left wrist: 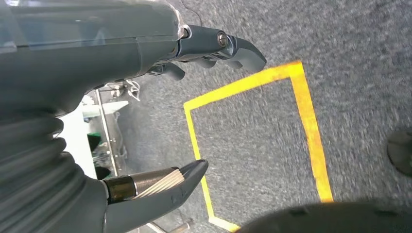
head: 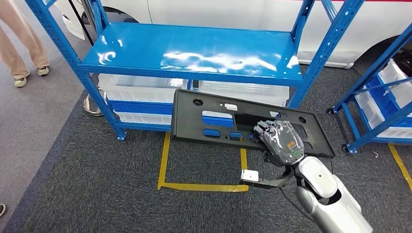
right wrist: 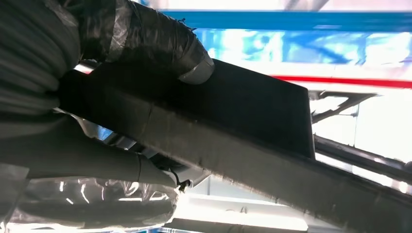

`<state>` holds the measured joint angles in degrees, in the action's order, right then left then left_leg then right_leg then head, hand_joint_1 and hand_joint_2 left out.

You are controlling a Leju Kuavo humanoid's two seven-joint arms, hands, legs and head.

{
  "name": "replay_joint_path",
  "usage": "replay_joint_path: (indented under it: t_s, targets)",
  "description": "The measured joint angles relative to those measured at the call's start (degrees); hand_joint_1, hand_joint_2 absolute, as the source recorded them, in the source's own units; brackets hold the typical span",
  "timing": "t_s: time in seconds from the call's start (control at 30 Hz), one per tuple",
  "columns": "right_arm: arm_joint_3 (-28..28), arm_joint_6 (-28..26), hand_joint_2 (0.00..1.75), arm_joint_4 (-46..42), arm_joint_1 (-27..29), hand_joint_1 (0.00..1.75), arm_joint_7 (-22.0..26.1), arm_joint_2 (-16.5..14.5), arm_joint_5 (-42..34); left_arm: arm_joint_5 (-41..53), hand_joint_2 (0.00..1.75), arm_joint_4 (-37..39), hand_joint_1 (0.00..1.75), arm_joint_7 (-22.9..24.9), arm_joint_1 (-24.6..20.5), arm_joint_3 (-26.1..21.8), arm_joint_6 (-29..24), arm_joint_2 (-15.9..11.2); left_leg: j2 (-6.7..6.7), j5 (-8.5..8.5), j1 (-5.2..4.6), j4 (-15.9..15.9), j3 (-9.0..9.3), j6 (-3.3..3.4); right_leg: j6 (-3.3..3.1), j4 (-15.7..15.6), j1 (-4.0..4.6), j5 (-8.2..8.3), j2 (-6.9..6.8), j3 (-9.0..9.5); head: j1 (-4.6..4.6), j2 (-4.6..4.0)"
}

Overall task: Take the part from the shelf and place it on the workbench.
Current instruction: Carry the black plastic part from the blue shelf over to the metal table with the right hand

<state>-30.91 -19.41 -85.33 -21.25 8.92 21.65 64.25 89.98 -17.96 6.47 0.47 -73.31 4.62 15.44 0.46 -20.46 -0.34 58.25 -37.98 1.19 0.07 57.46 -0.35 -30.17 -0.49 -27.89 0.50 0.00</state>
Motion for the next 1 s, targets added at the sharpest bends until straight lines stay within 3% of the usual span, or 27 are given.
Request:
replay_joint_path:
  t_s: [0.03, 0.07, 0.13, 0.17, 0.2, 0.23, 0.27, 0.3, 0.33, 0.4, 0.43, 0.5, 0.53, 0.57, 0.67, 0.7, 0.73, 0.77, 0.83, 0.9, 0.93, 1.0]
  targets:
    - [0.02, 0.30, 1.75, 0.13, -0.27, 1.75, -0.05, -0.12, -0.20, 0.00, 1.75, 0.01, 0.00, 0.01, 0.04, -0.01, 0.01, -0.01, -0.09, -0.79, 0.02, 0.43, -0.44, -0.32, -0.40, -0.23, -0.17, 0.75, -0.11, -0.62, -0.03, 0.00]
    - [0.04, 0.66, 1.75, 0.25, -0.50, 1.75, -0.11, -0.28, -0.43, 0.00, 1.75, 0.01, 0.00, 0.02, 0.08, -0.01, 0.02, -0.02, -0.18, -2.72, 0.06, 1.75, -1.08, -0.64, -0.81, -0.46, -0.38, 1.65, -0.22, -1.43, -0.07, 0.00]
    - [0.08, 1.40, 1.75, 0.39, -1.02, 1.75, -0.28, -0.65, -0.90, 0.00, 1.75, 0.01, 0.00, 0.05, 0.11, -0.02, 0.05, -0.03, -0.27, -8.98, 0.34, 7.71, -2.78, -1.22, -1.29, -0.55, -0.56, 3.33, -0.29, -3.26, -0.17, 0.00]
    - [0.09, 1.68, 1.75, 0.45, -1.24, 1.75, -0.38, -0.75, -1.12, 0.00, 1.75, 0.01, 0.00, 0.06, 0.09, -0.02, 0.06, -0.03, -0.26, -11.33, 0.49, 11.56, -3.46, -1.48, -1.32, -0.45, -0.57, 4.10, -0.32, -4.25, -0.20, 0.00]
    - [0.12, 1.90, 1.75, 0.52, -1.43, 1.75, -0.47, -0.82, -1.28, 0.00, 1.75, 0.01, 0.00, 0.07, 0.07, -0.02, 0.06, -0.03, -0.26, -12.25, 0.62, 14.89, -3.73, -1.70, -1.26, -0.31, -0.56, 4.85, -0.37, -5.26, -0.20, 0.00]
    - [0.14, 2.05, 1.75, 0.59, -1.56, 1.75, -0.51, -0.85, -1.37, 0.00, 1.75, 0.01, 0.00, 0.07, 0.05, -0.02, 0.06, -0.03, -0.26, -11.65, 0.75, 16.79, -3.29, -1.87, -1.14, -0.13, -0.58, 5.54, -0.42, -6.28, -0.21, 0.00]
    - [0.15, 2.16, 1.75, 0.66, -1.67, 1.75, -0.53, -0.85, -1.40, 0.00, 1.75, 0.01, 0.00, 0.07, 0.02, -0.02, 0.06, -0.03, -0.25, -10.08, 0.90, 16.77, -1.93, -2.00, -0.97, 0.14, -0.62, 6.18, -0.47, -7.32, -0.21, 0.00]
    - [0.17, 2.23, 1.75, 0.71, -1.77, 1.75, -0.53, -0.86, -1.41, 0.00, 1.75, 0.00, 0.00, 0.07, -0.02, -0.02, 0.06, -0.04, -0.26, -8.49, 1.05, 14.69, 0.44, -2.08, -0.76, 0.47, -0.69, 6.74, -0.50, -8.29, -0.22, 0.00]
    - [0.21, 2.27, 1.75, 0.73, -1.87, 1.75, -0.53, -0.86, -1.41, 0.00, 1.75, -0.01, 0.00, 0.07, -0.08, -0.02, 0.06, -0.04, -0.30, -7.97, 1.17, 10.76, 3.81, -2.08, -0.48, 0.89, -0.71, 7.21, -0.49, -9.15, -0.22, 0.00]
    - [0.41, 2.27, 1.75, 0.74, -2.11, 1.75, -0.53, -0.86, -1.41, 0.00, 1.75, -0.01, 0.00, 0.07, -0.16, -0.03, 0.07, -0.05, -0.53, -9.47, 1.09, 2.29, 9.74, -1.77, 0.17, 1.57, -0.66, 8.15, -0.47, -10.22, -0.19, 0.00]
    - [0.52, 2.27, 1.75, 0.75, -2.24, 1.75, -0.53, -0.89, -1.42, 0.00, 1.75, 0.00, 0.00, 0.06, -0.19, -0.03, 0.07, -0.05, -0.66, -10.34, 0.98, -0.23, 11.19, -1.51, 0.51, 1.60, -0.61, 8.72, -0.48, -10.47, -0.15, 0.00]
    - [0.62, 2.31, 1.75, 0.83, -2.44, 1.75, -0.54, -0.97, -1.45, 0.00, 1.75, 0.01, 0.00, 0.05, -0.17, -0.05, 0.08, -0.03, -0.66, -9.86, 0.87, -1.14, 10.76, -0.72, 1.18, 1.23, -0.69, 9.79, -0.46, -10.77, -0.09, 0.00]
    - [0.62, 2.38, 1.75, 0.88, -2.52, 1.75, -0.55, -1.01, -1.47, 0.00, 1.75, 0.01, 0.00, 0.05, -0.15, -0.08, 0.09, -0.02, -0.55, -9.24, 0.91, -1.24, 10.28, -0.23, 1.47, 1.46, -0.77, 9.26, -0.37, -11.14, -0.06, 0.00]
    - [0.63, 2.47, 1.75, 0.95, -2.56, 1.75, -0.55, -1.02, -1.49, 0.00, 1.75, 0.01, 0.00, 0.06, -0.13, -0.14, 0.09, -0.01, -0.40, -8.50, 0.94, -1.33, 9.62, 0.36, 1.69, 2.56, -0.87, 7.55, -0.26, -11.68, -0.03, 0.00]
    - [0.69, 2.89, 1.75, 1.15, -2.86, 1.75, -0.70, -1.03, -1.77, 0.00, 1.75, 0.01, 0.00, 0.03, -0.09, -0.36, 0.10, -0.02, -0.12, -6.30, 0.69, -1.20, 7.02, 1.40, 2.03, 11.92, -0.98, -1.02, -0.05, -14.00, 0.02, 0.00]
    - [0.72, 3.04, 1.75, 1.23, -3.02, 1.75, -0.77, -1.02, -1.93, 0.00, 1.75, 0.01, 0.00, -0.02, -0.08, -0.40, 0.10, -0.02, -0.10, -5.66, 0.52, -1.06, 6.05, 1.48, 2.07, 15.27, -0.95, -2.35, -0.02, -14.39, 0.02, 0.00]
    - [0.74, 3.19, 1.75, 1.30, -3.15, 1.75, -0.80, -1.01, -2.09, 0.01, 1.75, 0.01, 0.00, -0.09, -0.08, -0.43, 0.10, -0.02, -0.09, -5.07, 0.34, -0.87, 5.07, 1.52, 2.01, 17.23, -0.90, -2.21, 0.02, -14.07, 0.01, 0.00]
    - [0.76, 3.33, 1.75, 1.35, -3.25, 1.75, -0.83, -1.01, -2.22, 0.01, 1.75, 0.01, 0.00, -0.16, -0.08, -0.45, 0.10, -0.02, -0.09, -4.54, 0.18, -0.62, 4.11, 1.51, 1.80, 17.15, -0.81, -0.98, 0.08, -12.77, 0.01, 0.00]
    - [0.83, 3.51, 1.75, 1.37, -3.59, 1.75, -0.86, -0.99, -2.37, 0.01, 1.75, 0.01, 0.00, -0.26, -0.09, -0.47, 0.12, 0.01, -0.10, -3.63, 0.00, -0.12, 2.46, 1.41, 0.86, 11.53, -0.35, 1.41, 0.22, -7.67, 0.00, 0.00]
    - [1.01, 3.58, 1.75, 1.30, -4.15, 1.75, -0.86, -0.94, -2.45, 0.01, 1.75, 0.01, 0.00, -0.34, -0.12, -0.48, 0.18, 0.11, -0.05, -2.76, -0.05, 0.14, 1.38, 1.01, -0.12, 3.59, 0.27, 0.85, 0.32, -2.47, 0.00, 0.00]
    - [1.12, 3.60, 1.75, 1.26, -4.42, 1.75, -0.87, -0.89, -2.49, 0.01, 1.75, 0.01, 0.00, -0.39, -0.14, -0.49, 0.20, 0.15, -0.02, -2.22, 0.07, 0.08, 1.07, 0.70, -0.40, 1.07, 0.57, 0.25, 0.37, -1.15, -0.01, 0.00]
    - [1.28, 3.68, 1.75, 1.23, -4.68, 1.75, -0.91, -0.75, -2.54, 0.00, 1.75, 0.01, 0.00, -0.44, -0.12, -0.52, 0.22, 0.16, -0.04, -1.19, 0.26, -0.39, 0.77, -0.05, -0.65, -0.77, 0.72, 0.73, 0.34, -0.81, 0.03, 0.00]
